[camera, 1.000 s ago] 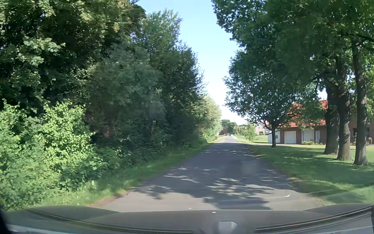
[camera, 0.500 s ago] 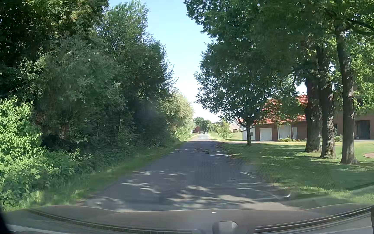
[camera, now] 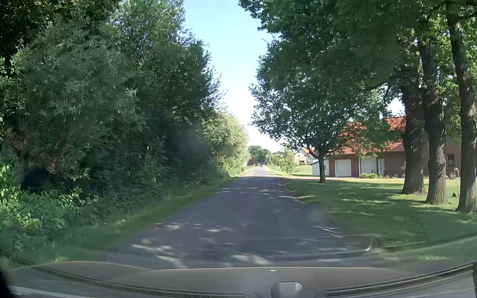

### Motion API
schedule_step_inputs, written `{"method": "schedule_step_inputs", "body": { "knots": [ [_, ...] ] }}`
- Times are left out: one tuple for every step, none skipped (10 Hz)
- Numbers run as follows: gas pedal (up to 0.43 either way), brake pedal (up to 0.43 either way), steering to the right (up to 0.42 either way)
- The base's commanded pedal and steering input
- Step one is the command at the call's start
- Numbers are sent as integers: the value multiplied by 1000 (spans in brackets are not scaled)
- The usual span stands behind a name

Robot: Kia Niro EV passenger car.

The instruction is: Follow the waypoints while adhering to traffic rules and regulations

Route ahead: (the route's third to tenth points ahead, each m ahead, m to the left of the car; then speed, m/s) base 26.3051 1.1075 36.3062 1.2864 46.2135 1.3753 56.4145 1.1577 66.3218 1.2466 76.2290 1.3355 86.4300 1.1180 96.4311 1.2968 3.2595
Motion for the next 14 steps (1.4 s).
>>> {"method": "schedule_step_inputs", "body": {
  "knots": [
    [157, 6, -12],
    [189, 6, -12],
    [209, 6, -6],
    [220, 6, -2],
    [220, 6, -2],
    [220, 6, -2],
    [220, 6, -6],
    [220, 6, -10],
    [220, 6, -11],
    [220, 6, -11],
    [220, 6, -11],
    [220, 6, -11],
    [220, 6, -7],
    [220, 6, -1]
  ]
}}
